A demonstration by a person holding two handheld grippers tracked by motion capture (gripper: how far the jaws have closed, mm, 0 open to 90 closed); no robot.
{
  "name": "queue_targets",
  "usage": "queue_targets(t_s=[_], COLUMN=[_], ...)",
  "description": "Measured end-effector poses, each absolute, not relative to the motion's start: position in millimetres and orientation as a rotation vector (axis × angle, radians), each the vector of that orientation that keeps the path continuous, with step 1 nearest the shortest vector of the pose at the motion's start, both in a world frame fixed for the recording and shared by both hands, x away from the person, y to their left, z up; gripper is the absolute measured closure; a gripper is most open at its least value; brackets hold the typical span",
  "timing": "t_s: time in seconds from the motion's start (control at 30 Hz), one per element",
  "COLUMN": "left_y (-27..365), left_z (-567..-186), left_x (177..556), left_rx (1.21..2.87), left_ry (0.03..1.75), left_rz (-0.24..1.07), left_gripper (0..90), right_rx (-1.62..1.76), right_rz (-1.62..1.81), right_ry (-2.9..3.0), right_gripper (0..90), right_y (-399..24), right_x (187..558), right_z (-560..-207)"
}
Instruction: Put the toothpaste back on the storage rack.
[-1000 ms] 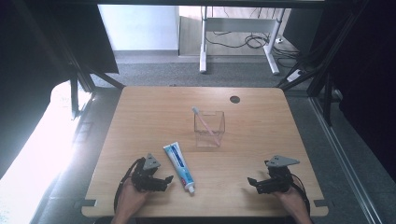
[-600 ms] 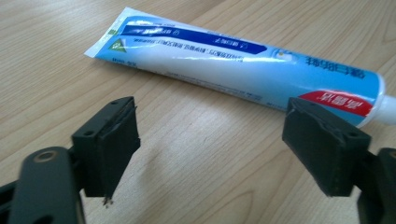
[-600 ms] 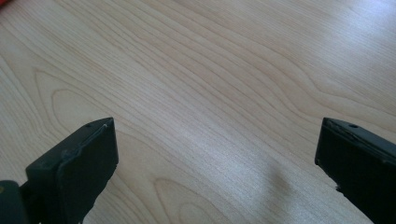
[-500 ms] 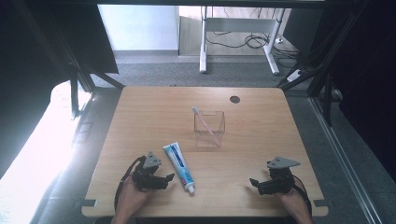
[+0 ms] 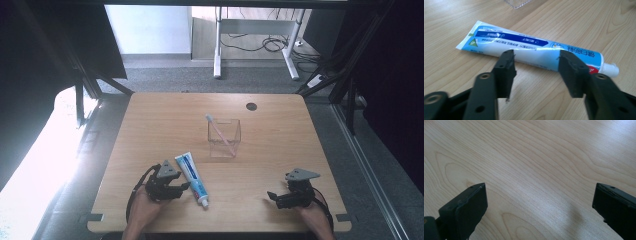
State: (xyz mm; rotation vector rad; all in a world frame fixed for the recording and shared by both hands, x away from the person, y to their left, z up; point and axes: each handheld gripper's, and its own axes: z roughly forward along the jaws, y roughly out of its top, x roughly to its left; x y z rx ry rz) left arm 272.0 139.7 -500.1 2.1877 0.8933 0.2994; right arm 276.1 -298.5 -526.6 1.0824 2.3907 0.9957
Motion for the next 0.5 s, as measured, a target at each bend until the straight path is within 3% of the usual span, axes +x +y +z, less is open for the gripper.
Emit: queue_targets(t_s=[0.5], left_y=[112], left_z=[-495], left_x=[282], left_rx=[2.222], left_ry=[0.839], left_rz=[0.232], left_gripper=[87.0], right_rx=[1.078], right_rz=[0.979], right_ry=[2.39], right_gripper=[1.7], right_y=[-300], right_x=[276], right_z=[-528])
